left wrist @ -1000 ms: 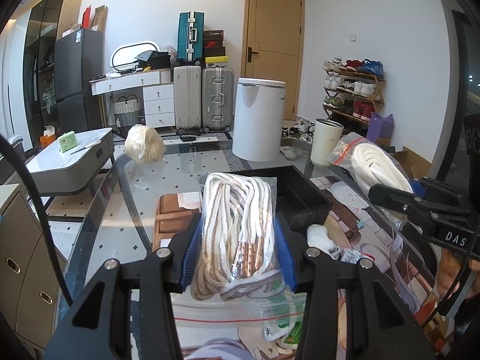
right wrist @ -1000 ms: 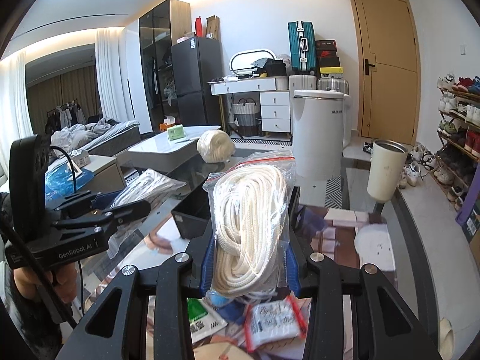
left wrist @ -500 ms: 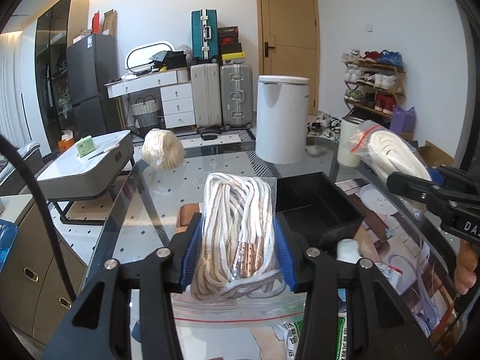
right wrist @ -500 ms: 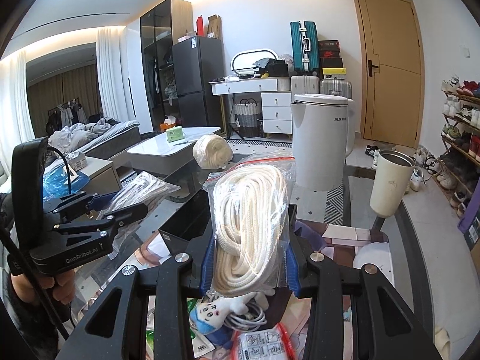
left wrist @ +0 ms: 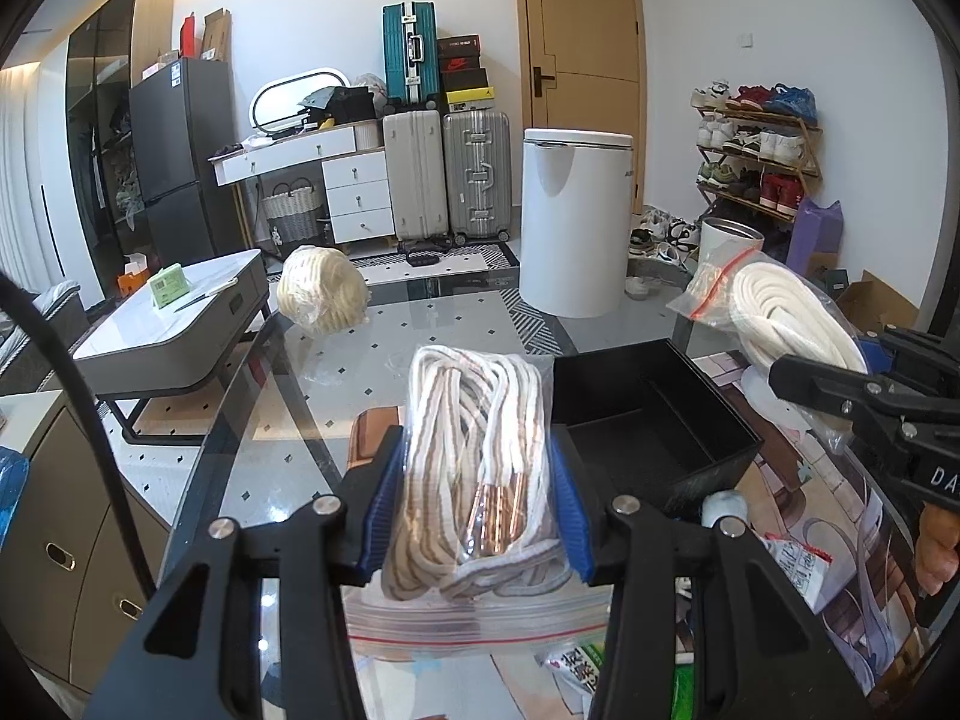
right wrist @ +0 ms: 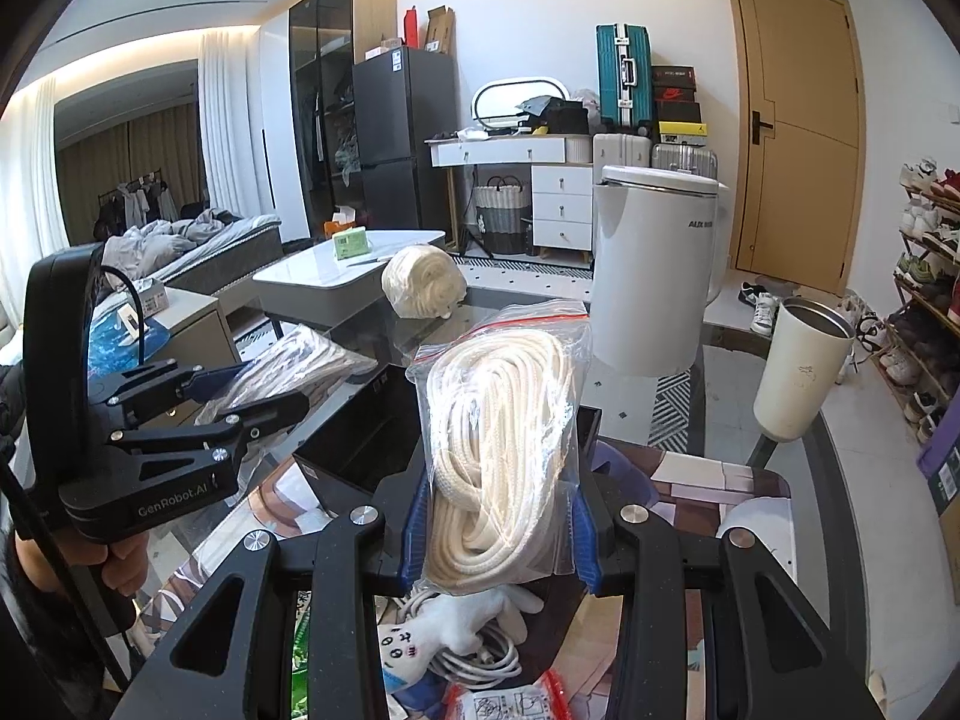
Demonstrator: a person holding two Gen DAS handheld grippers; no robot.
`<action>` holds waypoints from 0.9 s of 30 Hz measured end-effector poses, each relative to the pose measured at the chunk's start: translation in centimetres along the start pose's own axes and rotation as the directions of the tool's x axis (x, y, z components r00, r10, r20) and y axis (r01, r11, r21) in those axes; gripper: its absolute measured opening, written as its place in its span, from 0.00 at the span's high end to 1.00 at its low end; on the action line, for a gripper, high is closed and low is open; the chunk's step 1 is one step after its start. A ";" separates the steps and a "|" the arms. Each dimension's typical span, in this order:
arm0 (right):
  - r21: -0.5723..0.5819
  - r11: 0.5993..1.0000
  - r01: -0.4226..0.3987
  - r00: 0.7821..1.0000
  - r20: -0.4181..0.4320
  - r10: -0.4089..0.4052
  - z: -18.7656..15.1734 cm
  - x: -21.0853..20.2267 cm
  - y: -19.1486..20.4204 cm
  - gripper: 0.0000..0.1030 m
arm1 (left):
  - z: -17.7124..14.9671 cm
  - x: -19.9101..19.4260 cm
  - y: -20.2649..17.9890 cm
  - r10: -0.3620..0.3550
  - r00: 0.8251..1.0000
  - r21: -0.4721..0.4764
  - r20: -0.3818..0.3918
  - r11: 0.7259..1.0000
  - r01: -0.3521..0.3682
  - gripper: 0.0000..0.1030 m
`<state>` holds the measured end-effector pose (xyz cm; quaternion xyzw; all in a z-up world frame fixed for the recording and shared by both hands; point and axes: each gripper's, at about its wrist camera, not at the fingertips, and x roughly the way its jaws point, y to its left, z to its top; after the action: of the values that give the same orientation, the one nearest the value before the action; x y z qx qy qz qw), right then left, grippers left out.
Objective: Organize soft objects
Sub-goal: 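Lift both rope bags and carry them toward the black box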
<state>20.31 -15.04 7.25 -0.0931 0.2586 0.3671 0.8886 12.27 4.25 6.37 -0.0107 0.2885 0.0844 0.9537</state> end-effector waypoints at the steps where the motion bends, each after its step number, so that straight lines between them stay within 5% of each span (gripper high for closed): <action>1: -0.002 1.000 -0.001 1.000 -0.005 0.001 0.1 0.2 0.0 0.63 | 0.2 0.2 0.1 0.001 1.000 -0.003 0.001 1.000 -0.001 0.57; 27: -0.130 0.990 -0.059 0.975 -0.219 0.030 1.1 8.5 0.6 0.63 | 1.3 4.9 -1.2 -0.088 0.996 0.015 -0.035 0.996 0.089 0.57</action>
<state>25.38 -9.07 3.73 -0.1870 0.3303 0.3914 0.8383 17.16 3.96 4.70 -0.0171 0.3046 0.0395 0.9515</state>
